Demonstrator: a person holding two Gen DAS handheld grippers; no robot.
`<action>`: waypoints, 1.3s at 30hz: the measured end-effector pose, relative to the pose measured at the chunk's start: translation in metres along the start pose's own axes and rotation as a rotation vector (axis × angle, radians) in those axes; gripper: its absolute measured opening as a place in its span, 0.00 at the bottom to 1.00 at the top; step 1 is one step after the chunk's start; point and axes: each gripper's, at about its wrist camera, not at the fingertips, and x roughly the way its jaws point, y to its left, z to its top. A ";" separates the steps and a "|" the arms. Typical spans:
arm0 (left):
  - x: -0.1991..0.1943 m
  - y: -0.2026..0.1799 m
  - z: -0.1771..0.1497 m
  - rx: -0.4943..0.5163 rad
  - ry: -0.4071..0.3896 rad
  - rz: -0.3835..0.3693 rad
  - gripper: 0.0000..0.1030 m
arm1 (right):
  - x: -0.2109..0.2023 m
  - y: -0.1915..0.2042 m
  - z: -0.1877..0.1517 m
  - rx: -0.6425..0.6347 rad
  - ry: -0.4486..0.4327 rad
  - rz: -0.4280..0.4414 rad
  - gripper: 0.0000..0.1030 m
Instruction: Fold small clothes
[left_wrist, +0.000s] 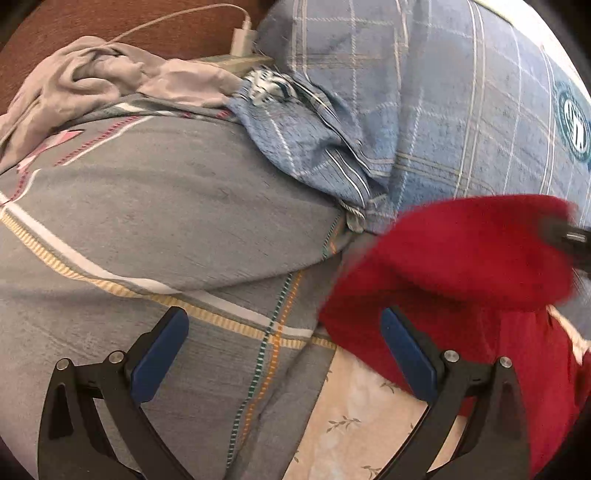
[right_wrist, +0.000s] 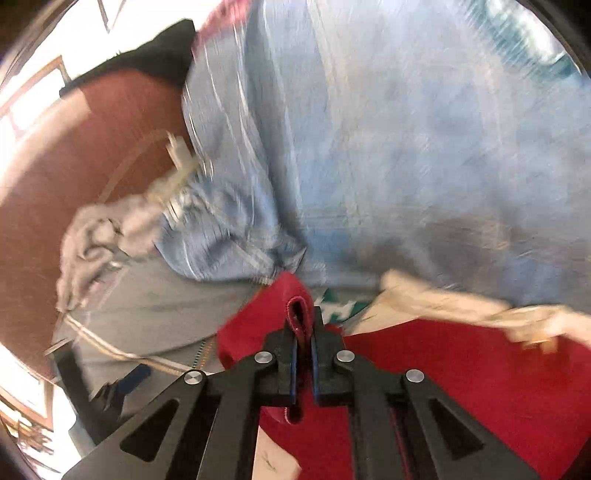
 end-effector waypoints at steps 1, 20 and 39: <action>-0.002 0.001 -0.001 -0.011 -0.007 -0.002 1.00 | -0.019 -0.007 0.000 -0.002 -0.026 -0.015 0.04; -0.021 -0.075 -0.035 0.177 -0.028 -0.168 1.00 | -0.124 -0.240 -0.103 0.257 0.194 -0.578 0.17; 0.019 -0.089 -0.052 0.294 0.100 -0.045 1.00 | 0.082 -0.035 -0.065 -0.148 0.251 -0.166 0.41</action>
